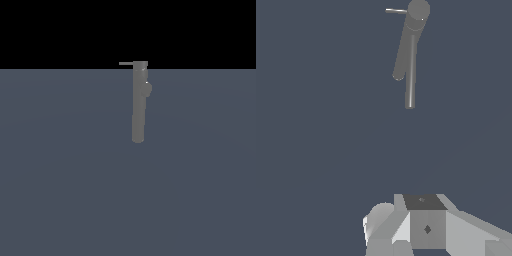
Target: Turn on the faucet by rotating a designated handle.
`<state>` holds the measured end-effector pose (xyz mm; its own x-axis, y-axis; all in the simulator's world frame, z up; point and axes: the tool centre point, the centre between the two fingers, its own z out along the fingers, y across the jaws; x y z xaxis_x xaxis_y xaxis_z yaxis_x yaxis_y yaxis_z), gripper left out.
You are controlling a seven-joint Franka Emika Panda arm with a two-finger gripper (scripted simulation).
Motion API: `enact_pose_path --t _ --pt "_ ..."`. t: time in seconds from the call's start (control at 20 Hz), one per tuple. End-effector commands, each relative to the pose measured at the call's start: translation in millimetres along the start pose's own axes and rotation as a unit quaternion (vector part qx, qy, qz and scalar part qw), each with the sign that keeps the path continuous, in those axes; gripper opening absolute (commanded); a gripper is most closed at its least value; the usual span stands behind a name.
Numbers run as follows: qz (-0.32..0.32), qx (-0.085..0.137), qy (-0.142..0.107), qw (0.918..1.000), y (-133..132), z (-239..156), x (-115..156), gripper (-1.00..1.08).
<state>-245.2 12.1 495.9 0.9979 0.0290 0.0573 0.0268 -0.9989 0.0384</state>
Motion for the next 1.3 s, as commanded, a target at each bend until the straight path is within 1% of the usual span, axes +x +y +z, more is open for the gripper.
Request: enact_pose_path --t 0.0,0.4,0.8,1.05,1.25 --pt "0.000 0.000 0.000 1.0000 0 0 0 -1.00" --pt "-0.016 -0.008 0.003 0.9998 6 -1 7 -1.00" --pt "-0.016 -0.007 0.003 0.9998 6 -1 12 -1.00" --pt "-0.015 -0.007 0.001 0.9999 6 0 27 -1.00" --pt "-0.013 -0.005 0.000 0.9999 6 2 47 -1.00"
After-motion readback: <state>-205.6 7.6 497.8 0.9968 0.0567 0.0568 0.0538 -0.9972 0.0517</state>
